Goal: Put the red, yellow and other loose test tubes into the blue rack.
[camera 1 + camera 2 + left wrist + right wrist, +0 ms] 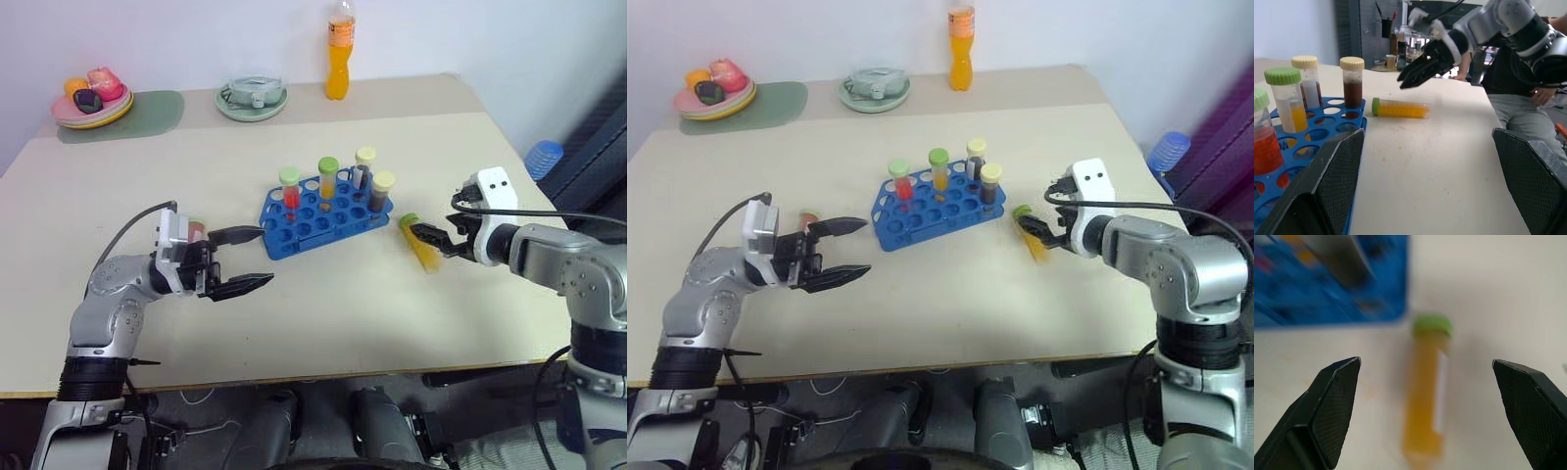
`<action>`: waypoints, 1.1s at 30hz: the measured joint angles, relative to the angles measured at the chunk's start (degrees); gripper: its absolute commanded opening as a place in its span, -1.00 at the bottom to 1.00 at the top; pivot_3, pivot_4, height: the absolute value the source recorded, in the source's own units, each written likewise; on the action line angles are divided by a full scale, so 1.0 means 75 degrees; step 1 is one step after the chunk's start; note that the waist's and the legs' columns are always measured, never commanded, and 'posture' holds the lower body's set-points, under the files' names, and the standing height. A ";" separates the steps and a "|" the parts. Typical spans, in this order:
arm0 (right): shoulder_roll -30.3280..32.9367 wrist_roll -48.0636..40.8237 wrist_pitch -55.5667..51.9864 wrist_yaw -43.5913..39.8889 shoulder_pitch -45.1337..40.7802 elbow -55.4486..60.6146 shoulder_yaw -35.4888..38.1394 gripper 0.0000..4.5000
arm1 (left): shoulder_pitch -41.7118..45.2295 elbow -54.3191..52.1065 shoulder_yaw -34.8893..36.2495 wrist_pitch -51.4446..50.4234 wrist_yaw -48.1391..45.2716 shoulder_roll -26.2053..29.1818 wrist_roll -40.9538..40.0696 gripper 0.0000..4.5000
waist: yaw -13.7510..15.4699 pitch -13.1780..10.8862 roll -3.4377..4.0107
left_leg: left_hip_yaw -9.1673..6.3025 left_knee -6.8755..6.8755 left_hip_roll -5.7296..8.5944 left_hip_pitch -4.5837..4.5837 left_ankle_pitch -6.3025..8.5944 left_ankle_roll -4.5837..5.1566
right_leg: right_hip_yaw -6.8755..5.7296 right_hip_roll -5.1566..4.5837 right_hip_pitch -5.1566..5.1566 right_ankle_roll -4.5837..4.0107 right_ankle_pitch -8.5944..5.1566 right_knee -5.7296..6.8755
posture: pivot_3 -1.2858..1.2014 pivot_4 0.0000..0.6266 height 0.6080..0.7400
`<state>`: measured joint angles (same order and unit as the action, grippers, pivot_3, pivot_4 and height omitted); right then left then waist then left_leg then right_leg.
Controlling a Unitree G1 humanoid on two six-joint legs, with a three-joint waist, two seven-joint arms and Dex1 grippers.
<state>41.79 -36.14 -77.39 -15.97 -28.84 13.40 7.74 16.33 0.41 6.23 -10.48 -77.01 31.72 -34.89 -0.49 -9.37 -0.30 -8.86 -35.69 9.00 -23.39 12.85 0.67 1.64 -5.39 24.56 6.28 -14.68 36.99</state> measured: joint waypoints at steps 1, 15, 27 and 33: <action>0.0037 0.0131 -0.0031 -0.0063 -0.0069 -0.0240 -0.0249 0.96 | -0.0005 0.0003 -0.0008 0.0020 0.0003 -0.0015 0.0011 0.91 | -0.0004 0.0000 0.0000 | 0.0003 -0.0006 0.0000 -0.0002 0.0001 0.0002 | 0.0000 -0.0001 0.0000 0.0001 0.0001 0.0000 | 0.03 -0.52 1.00; -0.0381 0.1453 0.0805 -0.1143 -0.1959 -0.3324 -0.1745 0.96 | -0.0308 -0.0164 -0.0035 0.0100 0.0228 -0.0030 0.0017 0.91 | -0.0024 -0.0001 -0.0001 | 0.0012 -0.0025 0.0001 -0.0003 0.0004 0.0007 | 0.0000 0.0000 -0.0002 0.0003 0.0002 0.0006 | 0.03 -0.52 1.00; -0.0316 0.2618 0.1448 -0.2539 -0.2753 -0.4283 -0.3069 0.96 | -0.0412 -0.0368 -0.0031 0.0088 0.0321 0.0075 -0.0027 0.91 | -0.0052 0.0007 -0.0012 | 0.0011 -0.0029 0.0000 0.0001 0.0005 0.0006 | -0.0001 0.0004 -0.0006 0.0003 0.0002 0.0009 | 0.03 -0.52 1.00; -0.0440 0.3072 0.1547 -0.3163 -0.3253 -0.4970 -0.3396 0.96 | -0.0435 -0.0375 -0.0036 0.0082 0.0348 0.0074 -0.0048 0.91 | -0.0085 0.0011 -0.0019 | 0.0011 -0.0029 0.0000 0.0005 0.0005 0.0005 | -0.0001 0.0005 -0.0008 0.0003 0.0003 0.0011 | 0.03 -0.52 1.00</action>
<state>38.50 -13.10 -65.79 -39.70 -53.24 -23.87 -17.73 13.07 -2.40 5.96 -9.86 -74.40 32.28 -35.25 -1.13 -9.29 -0.44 -8.78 -35.91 9.00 -23.36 12.89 0.71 1.63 -5.35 24.50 6.30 -14.66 37.07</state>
